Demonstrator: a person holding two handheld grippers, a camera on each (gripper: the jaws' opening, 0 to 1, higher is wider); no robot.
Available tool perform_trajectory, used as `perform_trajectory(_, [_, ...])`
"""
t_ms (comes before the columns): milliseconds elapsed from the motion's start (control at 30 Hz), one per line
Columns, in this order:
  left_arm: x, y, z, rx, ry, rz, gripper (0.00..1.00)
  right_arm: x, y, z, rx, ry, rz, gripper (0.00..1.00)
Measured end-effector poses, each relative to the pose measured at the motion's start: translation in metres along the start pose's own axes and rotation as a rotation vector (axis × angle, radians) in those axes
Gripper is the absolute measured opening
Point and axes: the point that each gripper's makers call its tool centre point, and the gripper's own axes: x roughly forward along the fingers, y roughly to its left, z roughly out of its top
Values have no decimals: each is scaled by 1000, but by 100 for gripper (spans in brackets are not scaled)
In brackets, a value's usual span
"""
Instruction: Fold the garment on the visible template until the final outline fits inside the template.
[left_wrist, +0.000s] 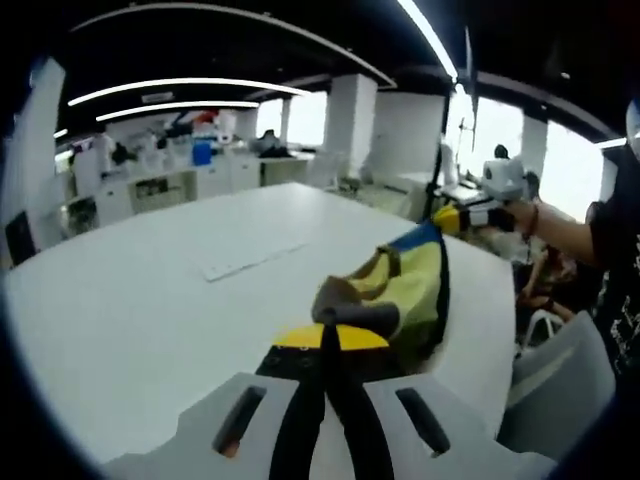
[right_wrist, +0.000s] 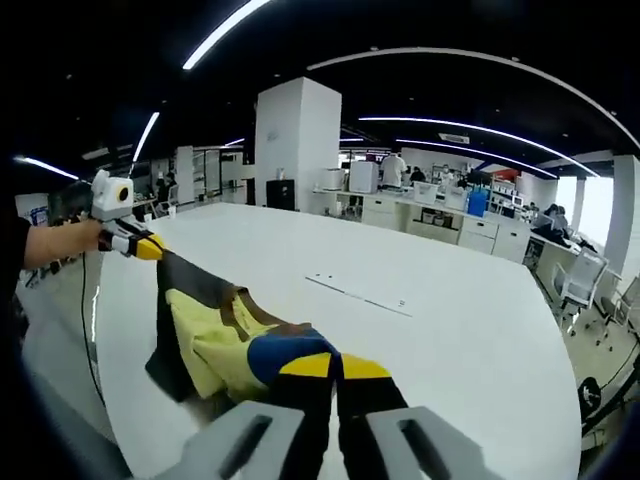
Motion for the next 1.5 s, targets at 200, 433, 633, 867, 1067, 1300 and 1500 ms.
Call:
perform_trajectory(200, [15, 26, 19, 2, -22, 40, 0, 15, -25, 13, 36, -22, -34, 0])
perform_trajectory(433, [35, 53, 31, -28, -42, 70, 0, 37, -39, 22, 62, -28, -52, 0])
perform_trajectory(633, [53, 77, 29, -74, -35, 87, 0, 60, -57, 25, 88, -26, -83, 0])
perform_trajectory(867, [77, 102, 19, -109, -18, 105, 0, 90, -81, 14, 168, -7, -124, 0])
perform_trajectory(1067, [99, 122, 2, -144, 35, 120, 0, 115, -91, -4, 224, 33, -125, 0])
perform_trajectory(1300, [123, 142, -22, -194, 93, 128, 0, 143, -102, -32, 250, 121, -131, 0])
perform_trajectory(1500, [143, 156, -44, -272, 108, 115, 0, 164, -110, -60, 303, 186, -141, 0])
